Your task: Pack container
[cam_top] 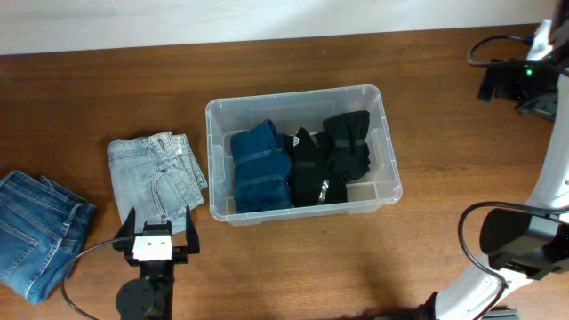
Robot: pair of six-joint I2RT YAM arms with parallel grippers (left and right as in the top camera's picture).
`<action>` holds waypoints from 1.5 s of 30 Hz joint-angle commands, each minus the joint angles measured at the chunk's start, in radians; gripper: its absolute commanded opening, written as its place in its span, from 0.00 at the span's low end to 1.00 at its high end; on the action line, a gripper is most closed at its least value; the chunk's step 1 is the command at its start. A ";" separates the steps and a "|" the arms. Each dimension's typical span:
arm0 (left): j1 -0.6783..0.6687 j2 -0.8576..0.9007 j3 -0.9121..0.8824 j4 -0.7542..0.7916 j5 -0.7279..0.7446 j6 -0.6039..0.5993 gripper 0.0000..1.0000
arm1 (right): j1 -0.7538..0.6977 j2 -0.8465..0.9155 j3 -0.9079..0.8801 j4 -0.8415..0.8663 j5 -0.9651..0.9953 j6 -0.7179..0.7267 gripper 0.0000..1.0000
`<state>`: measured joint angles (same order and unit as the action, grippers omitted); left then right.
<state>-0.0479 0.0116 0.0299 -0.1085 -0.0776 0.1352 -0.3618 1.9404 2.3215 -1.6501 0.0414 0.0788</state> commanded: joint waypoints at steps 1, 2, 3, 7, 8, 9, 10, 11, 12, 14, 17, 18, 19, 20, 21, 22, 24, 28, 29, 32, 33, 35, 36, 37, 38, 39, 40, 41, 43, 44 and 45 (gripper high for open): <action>0.005 -0.006 -0.006 0.003 0.011 0.013 0.99 | -0.014 -0.008 0.004 -0.003 0.013 0.003 0.99; 0.005 -0.006 -0.006 0.003 0.011 0.013 0.99 | -0.014 -0.008 0.004 -0.002 0.013 0.003 0.98; 0.005 -0.006 -0.006 0.003 0.011 0.013 0.99 | -0.014 -0.008 0.004 -0.002 0.013 0.003 0.99; 0.005 -0.006 -0.006 0.003 0.011 0.013 0.99 | -0.013 -0.008 0.004 -0.002 0.013 0.003 0.99; 0.005 -0.006 -0.006 0.003 0.011 0.013 0.99 | -0.013 -0.008 0.004 -0.002 0.013 0.003 0.98; 0.005 -0.006 -0.006 0.003 0.011 0.013 1.00 | -0.013 -0.008 0.004 -0.002 0.013 0.003 0.98; 0.005 -0.006 -0.006 0.003 0.011 0.013 0.99 | -0.013 -0.008 0.004 -0.002 0.013 0.003 0.98; 0.005 -0.006 -0.006 0.003 0.011 0.013 0.99 | -0.013 -0.008 0.004 -0.002 0.013 0.003 0.99; 0.005 -0.006 -0.006 0.003 0.011 0.013 0.99 | -0.013 -0.008 0.004 -0.002 0.013 0.003 0.99; 0.005 -0.006 -0.006 0.011 0.010 0.013 0.99 | -0.013 -0.008 0.004 -0.002 0.013 0.003 0.98; 0.005 -0.006 -0.006 0.051 0.011 0.013 0.99 | -0.013 -0.008 0.004 -0.002 0.013 0.003 0.98; 0.005 -0.006 -0.005 0.065 0.011 0.013 0.99 | -0.013 -0.008 0.004 -0.002 0.013 0.003 0.98; 0.005 -0.006 -0.002 0.072 0.011 0.013 1.00 | -0.013 -0.008 0.004 -0.002 0.013 0.003 0.98; 0.005 -0.006 0.007 0.074 0.011 0.013 1.00 | -0.013 -0.008 0.004 -0.002 0.013 0.003 0.99; 0.005 -0.006 0.018 0.066 0.011 0.012 0.99 | -0.013 -0.008 0.004 -0.002 0.013 0.003 0.99; 0.005 -0.006 0.038 0.046 0.011 -0.001 0.99 | -0.013 -0.008 0.004 -0.002 0.013 0.003 0.98; 0.005 -0.006 0.087 -0.021 0.010 -0.056 0.99 | -0.013 -0.008 0.004 -0.002 0.013 0.003 0.99; 0.005 0.025 0.225 -0.206 -0.043 -0.140 0.99 | -0.013 -0.008 0.004 -0.002 0.013 0.003 0.98; 0.005 0.044 0.256 -0.235 -0.060 -0.143 0.99 | -0.013 -0.008 0.004 -0.002 0.013 0.003 0.98; 0.006 0.142 0.361 -0.276 -0.079 -0.143 0.99 | -0.013 -0.008 0.004 -0.002 0.013 0.003 0.98; 0.006 0.186 0.402 -0.286 -0.076 -0.143 0.99 | -0.013 -0.008 0.004 -0.002 0.013 0.003 0.98; 0.006 0.287 0.491 -0.317 -0.076 -0.143 0.99 | -0.013 -0.008 0.004 -0.002 0.013 0.003 0.99; 0.006 0.338 0.534 -0.334 -0.076 -0.142 0.99 | -0.013 -0.008 0.004 -0.002 0.013 0.003 0.98; 0.008 0.406 0.592 -0.359 -0.076 -0.142 0.99 | -0.013 -0.008 0.004 -0.002 0.013 0.003 0.99; 0.008 0.454 0.634 -0.381 -0.076 -0.142 0.99 | -0.013 -0.008 0.004 -0.002 0.013 0.003 0.98; 0.008 0.506 0.679 -0.406 -0.076 -0.142 0.99 | -0.013 -0.008 0.004 -0.002 0.013 0.003 0.98; 0.008 0.554 0.724 -0.438 -0.075 -0.142 0.99 | -0.013 -0.008 0.004 -0.002 0.013 0.003 0.98; 0.008 0.602 0.771 -0.476 -0.072 -0.142 0.99 | -0.013 -0.008 0.004 -0.002 0.013 0.003 0.99; 0.008 0.690 0.861 -0.555 -0.069 -0.143 0.99 | -0.013 -0.008 0.004 -0.002 0.013 0.003 0.98; 0.008 0.722 0.894 -0.590 -0.069 -0.143 0.99 | -0.013 -0.008 0.004 -0.002 0.013 0.003 0.99; 0.008 0.748 0.921 -0.621 -0.069 -0.143 1.00 | -0.013 -0.008 0.004 -0.002 0.013 0.003 0.99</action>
<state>-0.0471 0.6922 0.8684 -0.6804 -0.1387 0.0025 -0.3733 1.9404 2.3215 -1.6505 0.0414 0.0792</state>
